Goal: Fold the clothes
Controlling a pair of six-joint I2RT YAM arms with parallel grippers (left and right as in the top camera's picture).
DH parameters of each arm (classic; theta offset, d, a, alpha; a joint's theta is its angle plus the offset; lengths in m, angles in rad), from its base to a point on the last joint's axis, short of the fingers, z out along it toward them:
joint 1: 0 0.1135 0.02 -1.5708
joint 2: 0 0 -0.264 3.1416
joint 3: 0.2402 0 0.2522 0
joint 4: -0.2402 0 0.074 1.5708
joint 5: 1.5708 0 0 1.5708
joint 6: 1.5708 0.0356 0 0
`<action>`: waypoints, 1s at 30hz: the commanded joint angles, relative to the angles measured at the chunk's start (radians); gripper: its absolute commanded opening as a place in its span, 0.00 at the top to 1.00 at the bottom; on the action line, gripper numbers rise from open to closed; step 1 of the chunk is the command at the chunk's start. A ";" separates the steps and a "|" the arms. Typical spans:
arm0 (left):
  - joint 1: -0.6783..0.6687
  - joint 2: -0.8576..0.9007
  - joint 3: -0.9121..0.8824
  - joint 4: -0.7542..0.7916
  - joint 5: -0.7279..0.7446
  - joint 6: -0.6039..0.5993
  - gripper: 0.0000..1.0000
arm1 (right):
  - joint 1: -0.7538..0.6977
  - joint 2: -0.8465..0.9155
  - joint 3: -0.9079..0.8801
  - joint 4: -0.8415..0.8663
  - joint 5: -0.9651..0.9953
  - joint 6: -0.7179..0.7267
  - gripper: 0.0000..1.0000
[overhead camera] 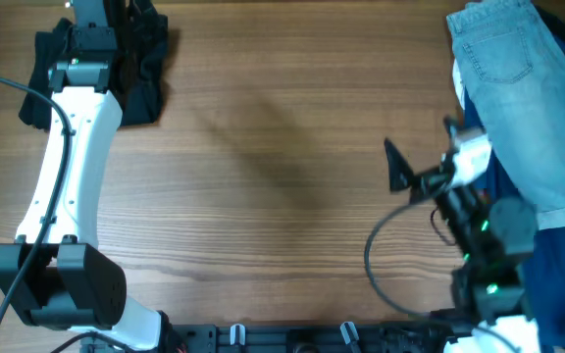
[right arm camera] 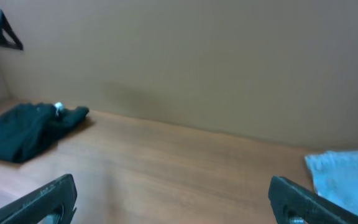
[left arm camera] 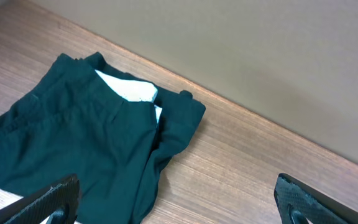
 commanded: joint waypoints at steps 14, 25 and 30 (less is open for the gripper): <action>0.003 0.007 -0.003 0.003 0.002 0.009 0.00 | -0.002 -0.594 -0.308 -0.234 0.034 0.001 0.00; 0.003 0.007 -0.003 0.003 0.002 0.009 0.00 | 0.002 -0.592 -0.308 -0.235 0.034 0.003 0.00; 0.003 0.007 -0.003 0.003 0.002 0.009 0.00 | 0.002 -0.592 -0.308 -0.235 0.034 0.003 0.00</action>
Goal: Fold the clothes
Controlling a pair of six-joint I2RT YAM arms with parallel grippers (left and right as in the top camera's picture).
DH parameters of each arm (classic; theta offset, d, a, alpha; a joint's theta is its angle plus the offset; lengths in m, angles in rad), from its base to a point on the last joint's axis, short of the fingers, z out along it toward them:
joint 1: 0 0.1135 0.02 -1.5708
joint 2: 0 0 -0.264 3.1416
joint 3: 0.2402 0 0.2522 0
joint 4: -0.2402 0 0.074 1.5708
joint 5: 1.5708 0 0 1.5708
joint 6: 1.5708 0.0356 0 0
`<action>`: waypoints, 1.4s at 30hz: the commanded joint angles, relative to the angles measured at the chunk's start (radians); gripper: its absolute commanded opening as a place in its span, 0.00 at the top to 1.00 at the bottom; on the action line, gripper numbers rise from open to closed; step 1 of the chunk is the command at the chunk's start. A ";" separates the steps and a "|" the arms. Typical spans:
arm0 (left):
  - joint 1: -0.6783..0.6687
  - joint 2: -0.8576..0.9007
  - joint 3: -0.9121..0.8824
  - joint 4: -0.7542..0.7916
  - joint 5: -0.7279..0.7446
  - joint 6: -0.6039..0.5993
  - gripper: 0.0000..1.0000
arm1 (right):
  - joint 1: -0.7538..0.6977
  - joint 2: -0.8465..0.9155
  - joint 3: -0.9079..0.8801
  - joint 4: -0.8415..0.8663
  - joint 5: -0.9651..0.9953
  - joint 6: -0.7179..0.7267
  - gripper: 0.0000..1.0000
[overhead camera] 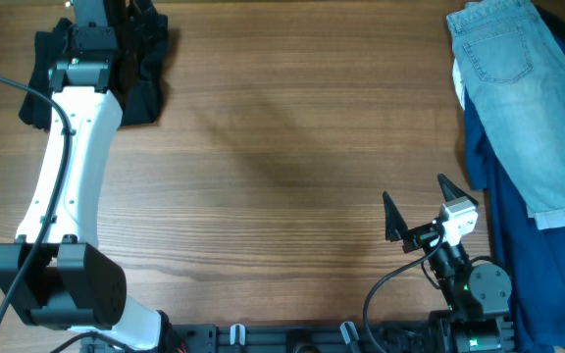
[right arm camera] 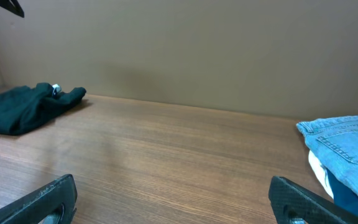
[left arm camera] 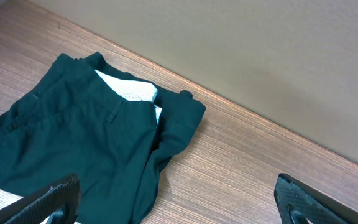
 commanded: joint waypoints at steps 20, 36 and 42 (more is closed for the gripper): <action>0.007 -0.260 -0.131 0.026 0.023 0.010 0.00 | 0.002 -0.013 -0.001 0.004 0.002 -0.002 0.00; 0.137 -1.249 -1.186 0.473 0.439 0.245 0.00 | 0.002 -0.013 -0.001 0.004 0.002 -0.002 0.00; 0.137 -1.498 -1.412 0.536 0.439 0.245 0.00 | 0.002 -0.010 -0.001 0.004 0.002 -0.002 0.00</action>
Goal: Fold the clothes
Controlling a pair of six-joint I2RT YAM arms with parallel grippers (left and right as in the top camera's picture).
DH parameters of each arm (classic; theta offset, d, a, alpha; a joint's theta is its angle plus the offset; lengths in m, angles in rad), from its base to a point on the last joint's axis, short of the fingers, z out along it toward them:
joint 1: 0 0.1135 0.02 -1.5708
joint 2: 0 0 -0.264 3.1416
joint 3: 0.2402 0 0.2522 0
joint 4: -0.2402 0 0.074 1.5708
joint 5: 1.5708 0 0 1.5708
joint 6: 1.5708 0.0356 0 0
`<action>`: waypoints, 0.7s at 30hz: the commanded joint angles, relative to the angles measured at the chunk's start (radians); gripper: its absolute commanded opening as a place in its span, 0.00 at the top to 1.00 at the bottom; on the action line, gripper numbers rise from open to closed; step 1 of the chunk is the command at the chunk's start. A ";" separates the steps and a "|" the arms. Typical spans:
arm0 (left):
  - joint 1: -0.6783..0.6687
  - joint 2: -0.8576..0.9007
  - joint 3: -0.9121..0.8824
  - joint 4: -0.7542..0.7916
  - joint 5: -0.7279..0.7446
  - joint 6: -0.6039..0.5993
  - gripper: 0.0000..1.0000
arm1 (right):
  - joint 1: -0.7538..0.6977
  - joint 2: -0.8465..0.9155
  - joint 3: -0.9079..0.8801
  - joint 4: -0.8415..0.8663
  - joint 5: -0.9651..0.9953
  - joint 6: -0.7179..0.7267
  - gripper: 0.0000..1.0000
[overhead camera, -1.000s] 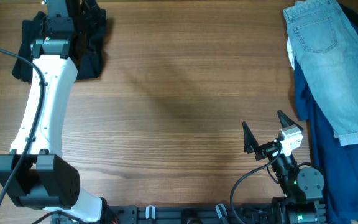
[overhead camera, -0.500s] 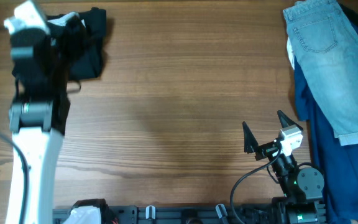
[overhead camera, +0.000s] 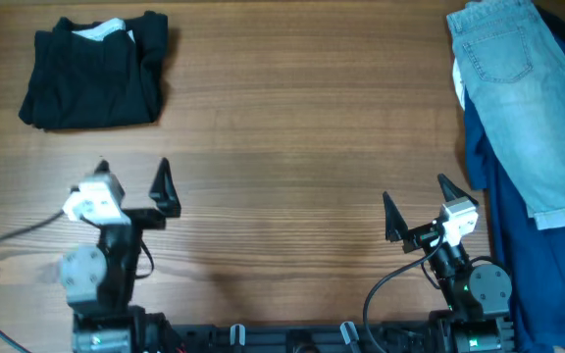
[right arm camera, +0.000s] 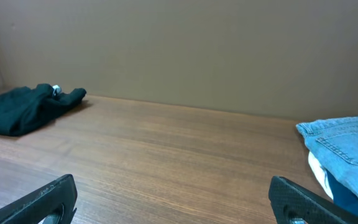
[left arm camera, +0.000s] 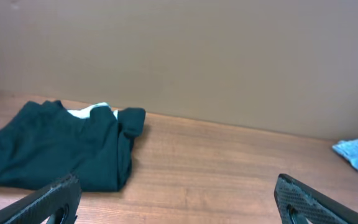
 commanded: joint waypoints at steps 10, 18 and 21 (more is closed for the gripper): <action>0.006 -0.287 -0.245 0.013 0.012 0.023 0.00 | 0.002 -0.006 -0.001 0.005 0.002 -0.002 0.00; 0.006 -0.336 -0.300 -0.024 0.008 0.024 0.00 | 0.002 -0.006 -0.001 0.005 0.003 -0.002 0.00; 0.006 -0.336 -0.300 -0.040 -0.018 0.024 0.00 | 0.002 -0.006 -0.001 0.005 0.003 -0.002 0.00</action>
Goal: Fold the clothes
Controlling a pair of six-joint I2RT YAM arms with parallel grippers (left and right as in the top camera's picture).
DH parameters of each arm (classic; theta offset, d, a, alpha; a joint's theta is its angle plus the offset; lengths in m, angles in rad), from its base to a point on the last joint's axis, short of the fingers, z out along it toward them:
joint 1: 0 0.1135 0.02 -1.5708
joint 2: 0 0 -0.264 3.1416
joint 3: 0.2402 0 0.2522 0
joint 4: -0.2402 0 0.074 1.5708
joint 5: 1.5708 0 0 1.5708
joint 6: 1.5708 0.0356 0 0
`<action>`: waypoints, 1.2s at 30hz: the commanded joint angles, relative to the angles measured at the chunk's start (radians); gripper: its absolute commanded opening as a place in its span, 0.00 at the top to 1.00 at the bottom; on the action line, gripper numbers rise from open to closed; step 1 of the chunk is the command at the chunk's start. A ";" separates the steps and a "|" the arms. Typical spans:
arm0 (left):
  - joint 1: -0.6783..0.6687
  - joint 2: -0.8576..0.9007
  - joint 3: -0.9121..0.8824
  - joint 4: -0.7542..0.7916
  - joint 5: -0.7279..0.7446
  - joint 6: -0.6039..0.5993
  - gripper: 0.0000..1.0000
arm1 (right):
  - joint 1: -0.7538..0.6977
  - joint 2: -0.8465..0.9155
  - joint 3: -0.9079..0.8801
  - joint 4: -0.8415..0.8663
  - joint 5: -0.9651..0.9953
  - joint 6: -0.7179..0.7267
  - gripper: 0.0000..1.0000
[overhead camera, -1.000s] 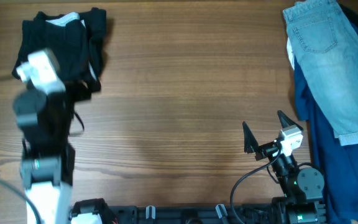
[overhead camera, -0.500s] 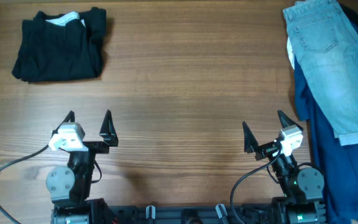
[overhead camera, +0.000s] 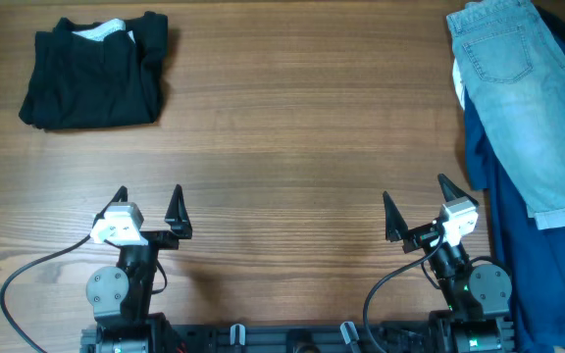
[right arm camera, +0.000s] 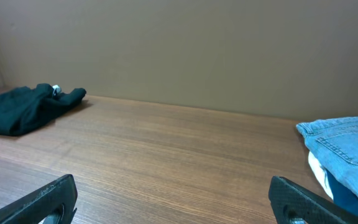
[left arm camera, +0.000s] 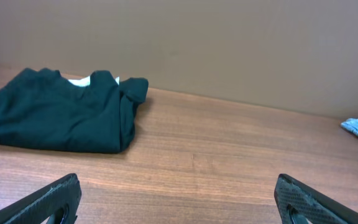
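A folded dark green garment point(overhead camera: 94, 67) lies at the table's far left corner, also seen in the left wrist view point(left arm camera: 55, 112) and small in the right wrist view point(right arm camera: 27, 106). A pale denim piece point(overhead camera: 518, 88) rests on dark blue cloth point(overhead camera: 538, 265) along the right edge. My left gripper point(overhead camera: 147, 211) sits open near the front edge at the left, nothing between its fingers. My right gripper point(overhead camera: 418, 208) sits open near the front edge at the right, empty too, close to the blue cloth.
Bare wooden tabletop point(overhead camera: 302, 147) spans the middle between the two garment piles. A plain tan wall point(right arm camera: 179, 50) stands behind the table's far edge. Cables loop beside both arm bases at the front edge.
My left arm has drawn a little further back toward the front edge and settled. The right arm and the garments have not moved.
My left gripper hovered open over the folded green garment at the far left while the right arm withdrew from beside the denim pile to the front edge. Then the left arm left the garment, and both grippers now rest open at the front edge.
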 commanded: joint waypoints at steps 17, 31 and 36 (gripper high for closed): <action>0.006 -0.012 -0.008 -0.003 -0.024 0.016 0.00 | 0.002 -0.006 -0.001 0.005 0.002 -0.002 0.00; 0.006 -0.012 -0.008 -0.003 -0.024 0.016 0.00 | 0.002 -0.004 -0.001 0.005 0.002 -0.002 0.00; 0.006 -0.012 -0.008 -0.003 -0.024 0.016 0.00 | 0.002 -0.004 -0.001 0.005 0.002 -0.001 0.00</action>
